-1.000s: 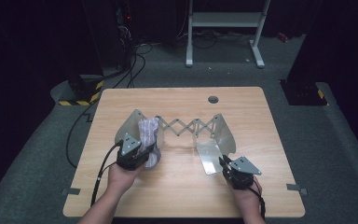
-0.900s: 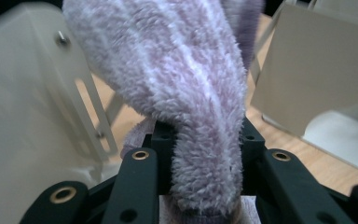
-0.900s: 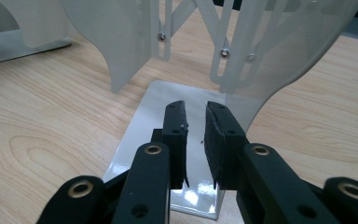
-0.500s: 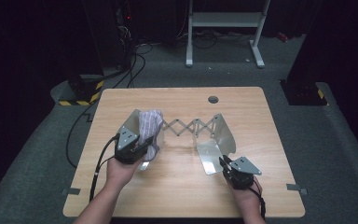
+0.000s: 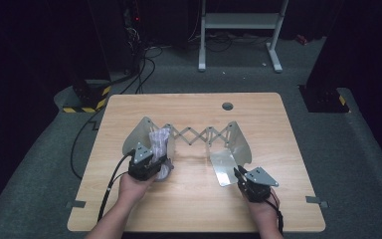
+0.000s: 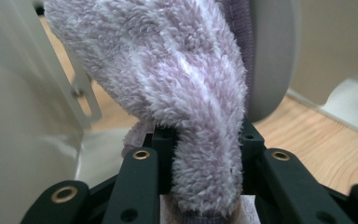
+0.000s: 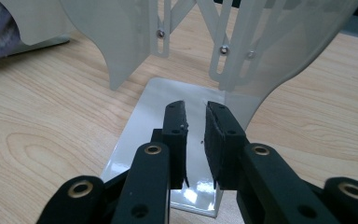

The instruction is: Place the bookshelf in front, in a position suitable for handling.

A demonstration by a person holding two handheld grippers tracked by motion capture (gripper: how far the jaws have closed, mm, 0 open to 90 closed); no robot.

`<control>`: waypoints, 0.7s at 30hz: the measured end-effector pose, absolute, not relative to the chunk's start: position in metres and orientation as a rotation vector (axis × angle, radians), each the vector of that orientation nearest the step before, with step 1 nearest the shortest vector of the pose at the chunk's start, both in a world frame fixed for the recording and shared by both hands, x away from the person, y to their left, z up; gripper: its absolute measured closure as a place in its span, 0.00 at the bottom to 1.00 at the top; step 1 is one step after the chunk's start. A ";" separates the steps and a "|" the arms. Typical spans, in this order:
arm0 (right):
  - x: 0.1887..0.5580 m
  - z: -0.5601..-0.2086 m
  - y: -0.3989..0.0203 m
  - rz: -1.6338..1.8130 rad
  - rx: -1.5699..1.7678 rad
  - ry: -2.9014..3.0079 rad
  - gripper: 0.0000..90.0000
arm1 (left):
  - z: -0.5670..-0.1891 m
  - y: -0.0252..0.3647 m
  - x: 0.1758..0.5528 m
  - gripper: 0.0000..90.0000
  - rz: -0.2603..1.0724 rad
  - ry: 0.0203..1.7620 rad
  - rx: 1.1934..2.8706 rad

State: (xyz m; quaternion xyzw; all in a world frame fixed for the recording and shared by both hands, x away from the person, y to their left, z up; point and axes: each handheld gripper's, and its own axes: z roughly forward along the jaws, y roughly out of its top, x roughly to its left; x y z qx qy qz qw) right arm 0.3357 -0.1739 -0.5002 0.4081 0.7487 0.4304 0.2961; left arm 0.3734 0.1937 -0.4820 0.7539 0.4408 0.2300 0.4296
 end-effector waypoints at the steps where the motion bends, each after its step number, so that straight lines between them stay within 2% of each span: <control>1: 0.336 -0.500 -0.174 1.144 1.085 1.991 0.87 | -0.486 0.193 0.374 0.76 0.567 1.105 1.895; 10: 0.336 -0.500 -0.174 1.142 1.085 1.993 0.87 | -0.514 0.190 0.373 0.76 0.524 1.120 1.999; 21: 0.335 -0.500 -0.174 1.143 1.087 1.991 0.87 | -0.481 0.192 0.367 0.76 0.564 1.078 1.911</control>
